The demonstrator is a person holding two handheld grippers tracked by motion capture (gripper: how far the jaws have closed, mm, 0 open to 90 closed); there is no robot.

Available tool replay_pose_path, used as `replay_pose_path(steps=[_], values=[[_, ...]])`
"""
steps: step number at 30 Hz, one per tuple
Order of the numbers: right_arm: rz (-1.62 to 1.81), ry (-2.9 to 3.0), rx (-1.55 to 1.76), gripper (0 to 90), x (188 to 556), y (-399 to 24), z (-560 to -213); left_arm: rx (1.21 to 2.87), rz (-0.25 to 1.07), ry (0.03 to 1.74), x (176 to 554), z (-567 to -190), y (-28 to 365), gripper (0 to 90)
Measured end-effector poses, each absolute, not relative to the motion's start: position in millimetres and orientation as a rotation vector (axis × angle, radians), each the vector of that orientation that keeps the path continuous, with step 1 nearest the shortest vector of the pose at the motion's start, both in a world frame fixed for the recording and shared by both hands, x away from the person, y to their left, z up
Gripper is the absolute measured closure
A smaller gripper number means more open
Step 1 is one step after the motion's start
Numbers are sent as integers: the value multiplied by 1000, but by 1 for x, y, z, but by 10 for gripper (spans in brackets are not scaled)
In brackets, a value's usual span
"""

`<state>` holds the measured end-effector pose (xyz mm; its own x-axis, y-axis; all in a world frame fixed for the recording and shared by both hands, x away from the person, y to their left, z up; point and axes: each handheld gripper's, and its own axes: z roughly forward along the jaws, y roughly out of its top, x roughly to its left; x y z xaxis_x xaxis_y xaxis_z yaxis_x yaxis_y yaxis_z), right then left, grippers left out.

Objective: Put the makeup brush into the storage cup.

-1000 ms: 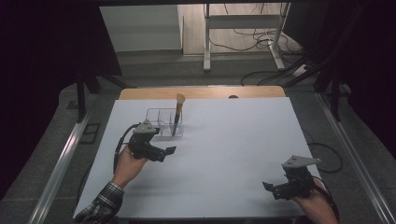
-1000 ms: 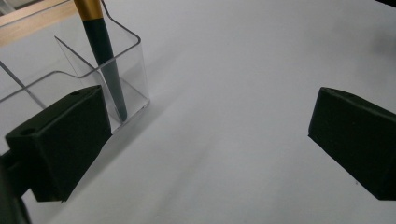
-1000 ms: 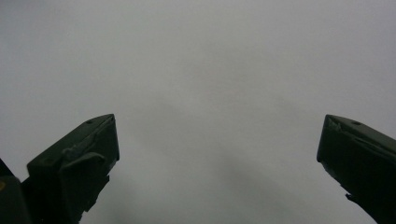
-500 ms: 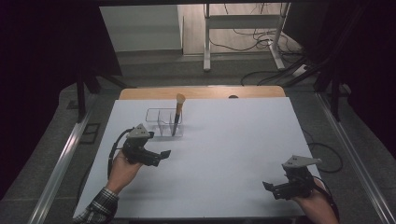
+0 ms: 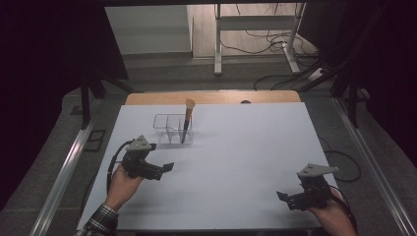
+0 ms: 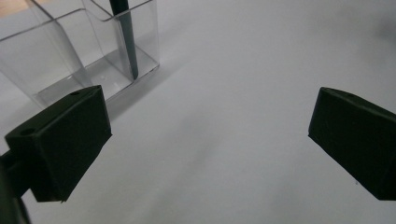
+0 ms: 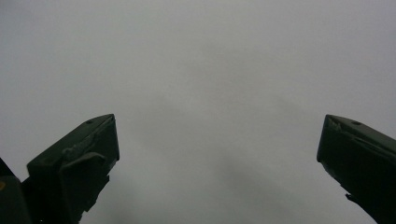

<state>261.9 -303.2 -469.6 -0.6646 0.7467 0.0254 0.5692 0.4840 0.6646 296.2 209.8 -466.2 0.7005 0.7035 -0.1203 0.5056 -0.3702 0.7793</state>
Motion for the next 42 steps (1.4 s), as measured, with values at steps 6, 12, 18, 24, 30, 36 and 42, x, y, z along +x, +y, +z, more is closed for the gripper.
replay_pose_path(steps=[6, 12, 18, 24, 30, 36, 42], values=[[954, 2466, 1120, 0, 262, -303, -470, 2044, 298, 944, 289, -468, 217, 0], [949, 2468, 1116, 0, 262, -303, -470, 2032, 298, 974, 283, -469, 226, 0], [951, 2467, 1118, 0, 262, -303, -470, 2025, 306, 1003, 275, -471, 235, 0], [954, 2465, 1124, 0, 262, -303, -470, 2014, 309, 1034, 268, -472, 244, 0], [952, 2465, 1124, 0, 262, -303, -470, 2018, 305, 1058, 261, -476, 251, 0], [950, 2467, 1122, 0, 262, -303, -470, 2048, 310, 1080, 256, -479, 255, 0], [950, 2466, 1123, 0, 262, -303, -470, 2055, 319, 1103, 250, -481, 260, 0]])
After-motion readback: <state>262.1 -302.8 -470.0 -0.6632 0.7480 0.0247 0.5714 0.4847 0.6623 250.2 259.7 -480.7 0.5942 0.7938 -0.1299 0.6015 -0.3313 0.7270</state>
